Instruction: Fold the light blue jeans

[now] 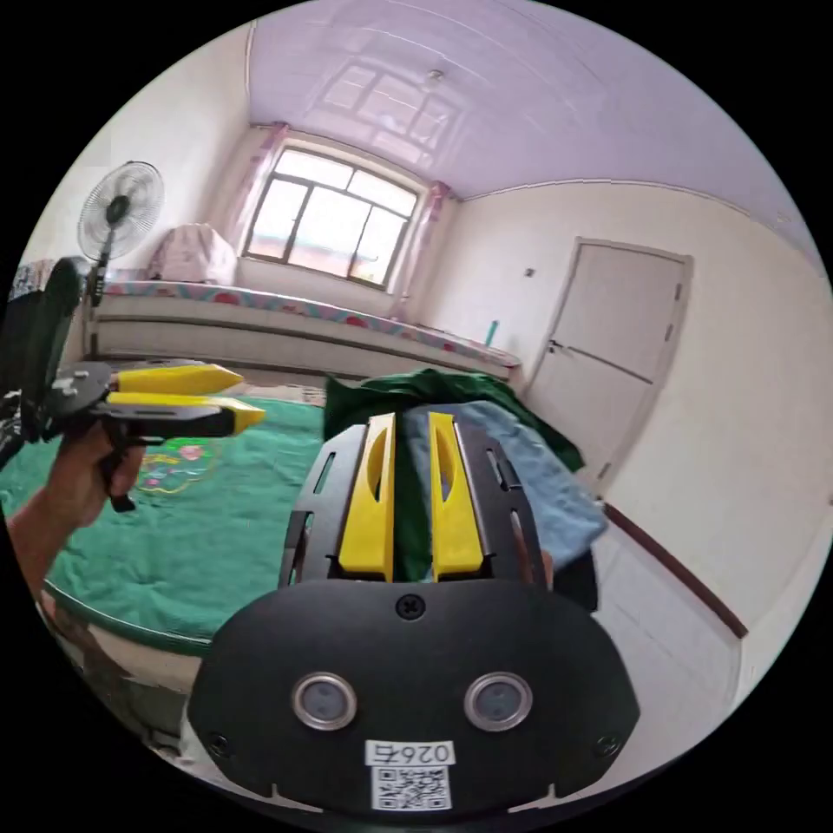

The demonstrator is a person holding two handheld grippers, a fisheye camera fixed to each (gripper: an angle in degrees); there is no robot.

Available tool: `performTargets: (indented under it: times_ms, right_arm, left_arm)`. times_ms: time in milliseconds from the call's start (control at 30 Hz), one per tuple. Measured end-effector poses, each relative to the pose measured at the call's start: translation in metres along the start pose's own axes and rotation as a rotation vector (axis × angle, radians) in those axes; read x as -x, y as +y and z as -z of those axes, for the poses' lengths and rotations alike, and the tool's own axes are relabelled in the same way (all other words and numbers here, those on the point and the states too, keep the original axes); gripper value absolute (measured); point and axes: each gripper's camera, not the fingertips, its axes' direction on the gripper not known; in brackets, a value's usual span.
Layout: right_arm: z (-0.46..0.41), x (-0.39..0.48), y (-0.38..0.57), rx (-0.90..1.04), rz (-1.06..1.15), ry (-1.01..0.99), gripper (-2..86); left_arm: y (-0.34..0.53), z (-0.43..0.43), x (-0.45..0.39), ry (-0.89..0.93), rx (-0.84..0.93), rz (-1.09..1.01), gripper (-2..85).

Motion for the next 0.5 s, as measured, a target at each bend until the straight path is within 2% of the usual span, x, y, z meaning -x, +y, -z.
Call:
performTargets:
  times_ms: [100, 200, 267, 333, 400, 500]
  right_arm:
    - [-0.028, -0.077, 0.032, 0.103, -0.031, 0.135, 4.5]
    - [-0.073, -0.144, 0.056, 0.213, -0.099, 0.106, 9.9]
    - [-0.104, -0.174, 0.067, 0.243, -0.116, 0.094, 13.0]
    - [-0.138, -0.195, 0.071, 0.275, -0.125, 0.087, 14.8]
    - [-0.188, -0.21, 0.071, 0.35, -0.117, 0.033, 14.8]
    - [-0.247, -0.212, 0.077, 0.516, -0.06, 0.007, 11.6]
  left_arm:
    - [-0.044, -0.065, -0.011, 0.049, 0.082, -0.07, 22.1]
    - [-0.084, -0.133, -0.016, 0.067, 0.147, -0.072, 27.8]
    - [-0.102, -0.176, -0.021, 0.074, 0.208, -0.086, 28.4]
    - [-0.114, -0.224, -0.027, 0.069, 0.297, -0.094, 27.4]
    - [-0.116, -0.283, -0.033, 0.057, 0.467, -0.086, 23.3]
    - [-0.111, -0.289, -0.043, 0.023, 0.471, -0.125, 19.8]
